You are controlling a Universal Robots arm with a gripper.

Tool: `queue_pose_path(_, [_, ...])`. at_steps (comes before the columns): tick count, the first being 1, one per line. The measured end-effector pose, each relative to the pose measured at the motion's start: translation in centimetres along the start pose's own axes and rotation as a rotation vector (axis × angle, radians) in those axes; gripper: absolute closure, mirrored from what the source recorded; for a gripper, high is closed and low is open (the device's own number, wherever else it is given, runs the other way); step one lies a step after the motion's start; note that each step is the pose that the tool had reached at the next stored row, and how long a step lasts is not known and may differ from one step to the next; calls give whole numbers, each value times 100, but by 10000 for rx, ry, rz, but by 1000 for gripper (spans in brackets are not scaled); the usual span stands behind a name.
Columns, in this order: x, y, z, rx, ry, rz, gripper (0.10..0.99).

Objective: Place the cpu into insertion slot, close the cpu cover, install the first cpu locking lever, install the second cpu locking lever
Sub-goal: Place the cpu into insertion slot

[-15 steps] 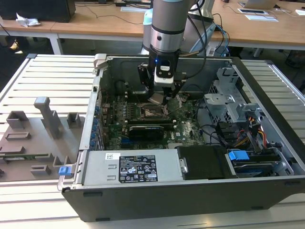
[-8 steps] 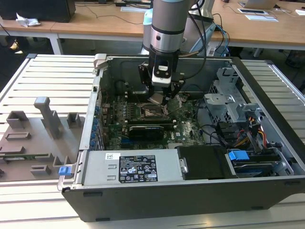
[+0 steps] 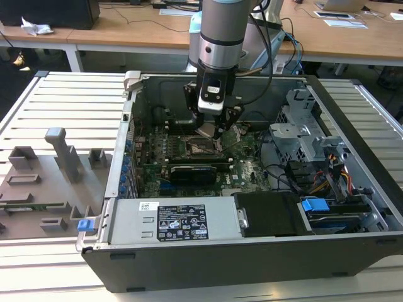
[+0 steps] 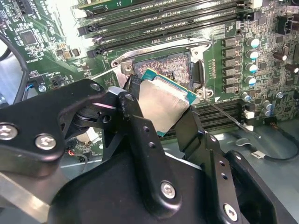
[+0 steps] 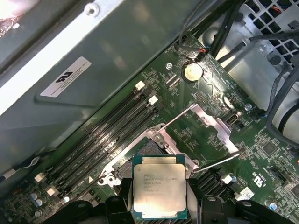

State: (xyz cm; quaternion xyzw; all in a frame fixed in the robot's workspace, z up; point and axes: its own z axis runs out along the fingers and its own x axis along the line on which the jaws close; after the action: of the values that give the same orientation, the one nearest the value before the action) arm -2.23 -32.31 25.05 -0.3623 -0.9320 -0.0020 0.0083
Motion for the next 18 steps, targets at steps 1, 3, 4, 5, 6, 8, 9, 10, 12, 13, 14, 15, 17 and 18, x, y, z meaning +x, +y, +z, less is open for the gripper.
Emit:
queue_pose_path(1, [0, 0, 0, -2, 0, 74, 545])
queue_pose_path(3, [0, 0, 1, -4, 1, 278, 545])
queue_pose_path(4, [0, 0, 1, -5, 1, 350, 545])
queue_pose_path(5, [0, 0, 2, -7, 1, 414, 545])
queue_pose_path(6, [0, 0, 2, -8, 1, 481, 545])
queue_pose_path(8, [0, 0, 2, -9, 1, 587, 545])
queue_pose_path(9, [0, 0, 2, -9, 0, 633, 545])
queue_pose_path(10, [0, 0, 3, -10, 0, 684, 545])
queue_pose_path(12, [0, 0, 3, -11, -2, 867, 545])
queue_pose_path(13, [0, 0, 4, -11, -3, 970, 545])
queue_pose_path(14, [0, 0, 4, -10, -4, 1024, 545])
queue_pose_path(15, [0, 0, 4, -10, -6, 1069, 545])
queue_pose_path(17, [0, 0, 4, -7, -10, 1164, 545])
queue_pose_path(18, [0, 0, 4, -6, -11, 1200, 545])
